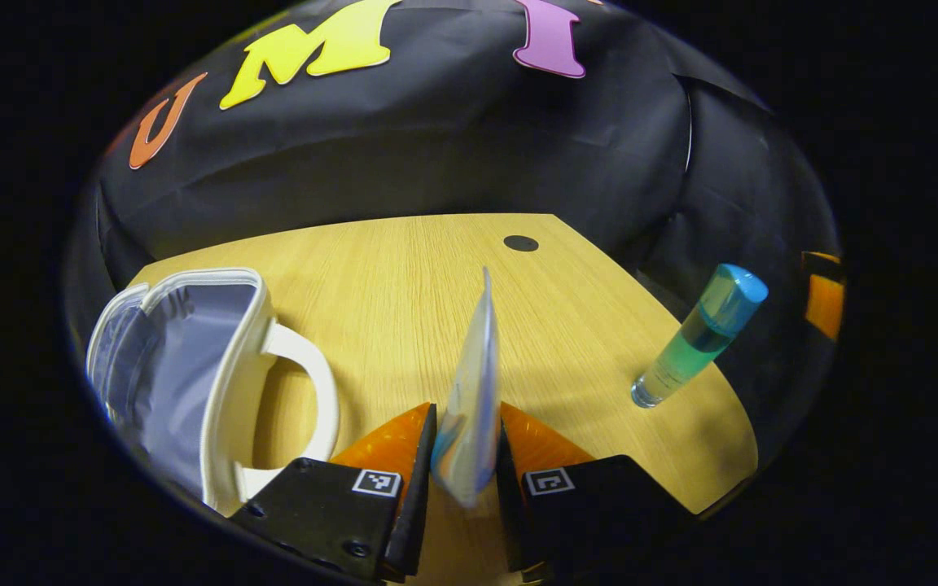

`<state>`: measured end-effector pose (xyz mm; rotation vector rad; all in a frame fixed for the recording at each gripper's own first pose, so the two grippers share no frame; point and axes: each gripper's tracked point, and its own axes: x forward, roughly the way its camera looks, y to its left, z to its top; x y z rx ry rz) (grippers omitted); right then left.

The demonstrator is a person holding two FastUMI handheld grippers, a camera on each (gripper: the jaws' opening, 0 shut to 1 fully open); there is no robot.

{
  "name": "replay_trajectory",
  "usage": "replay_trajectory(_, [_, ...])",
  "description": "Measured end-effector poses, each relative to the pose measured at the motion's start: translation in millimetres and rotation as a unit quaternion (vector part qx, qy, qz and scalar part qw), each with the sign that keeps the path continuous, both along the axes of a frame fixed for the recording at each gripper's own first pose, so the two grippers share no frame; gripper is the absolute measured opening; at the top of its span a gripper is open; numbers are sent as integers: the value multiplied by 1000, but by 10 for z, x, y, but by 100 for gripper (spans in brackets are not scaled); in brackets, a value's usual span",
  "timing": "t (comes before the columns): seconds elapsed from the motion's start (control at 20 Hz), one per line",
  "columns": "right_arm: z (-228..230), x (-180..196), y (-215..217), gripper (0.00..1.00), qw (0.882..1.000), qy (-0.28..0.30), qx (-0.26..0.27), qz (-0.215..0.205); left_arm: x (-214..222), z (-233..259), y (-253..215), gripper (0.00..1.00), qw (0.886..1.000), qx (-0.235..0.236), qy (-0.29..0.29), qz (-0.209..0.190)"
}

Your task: First open the suitcase, pack the skin care products into it, and then close the suitcase.

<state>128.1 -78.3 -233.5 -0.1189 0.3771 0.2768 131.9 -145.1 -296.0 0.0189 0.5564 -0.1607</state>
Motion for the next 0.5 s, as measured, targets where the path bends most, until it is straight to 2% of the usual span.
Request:
replay_trajectory(0.05, [-19, 50, 70, 79, 1000, -1, 3, 2, -84, 115, 23, 46, 1000, 3, -6, 0])
replay_trajectory(0.1, [-67, 86, 127, 79, 1000, -1, 4, 4, -192, 243, 61, 41, 1000, 6, -8, 2])
replay_trajectory(0.25, [-277, 292, 248, 80, 1000, 2, 0, -2, -542, 577, 198, 40, 1000, 4, -15, 15])
replay_trajectory(0.3, [-374, 372, 268, 80, 1000, 6, -3, -6, -671, 672, 275, 40, 1000, 4, -16, 22])
replay_trajectory(0.35, [-482, 432, 279, 80, 1000, 13, -4, -10, -797, 762, 351, 45, 999, 4, -17, 27])
replay_trajectory(0.4, [-593, 487, 300, 79, 1000, 22, -3, -14, -910, 865, 459, 40, 999, 8, -19, 36])
replay_trajectory(0.45, [-722, 522, 316, 80, 999, 34, -3, -16, -1036, 963, 580, 40, 999, 13, -23, 45])
replay_trajectory(0.5, [-871, 544, 329, 80, 999, 49, -7, -18, -1132, 1073, 701, 45, 998, 16, -29, 53])
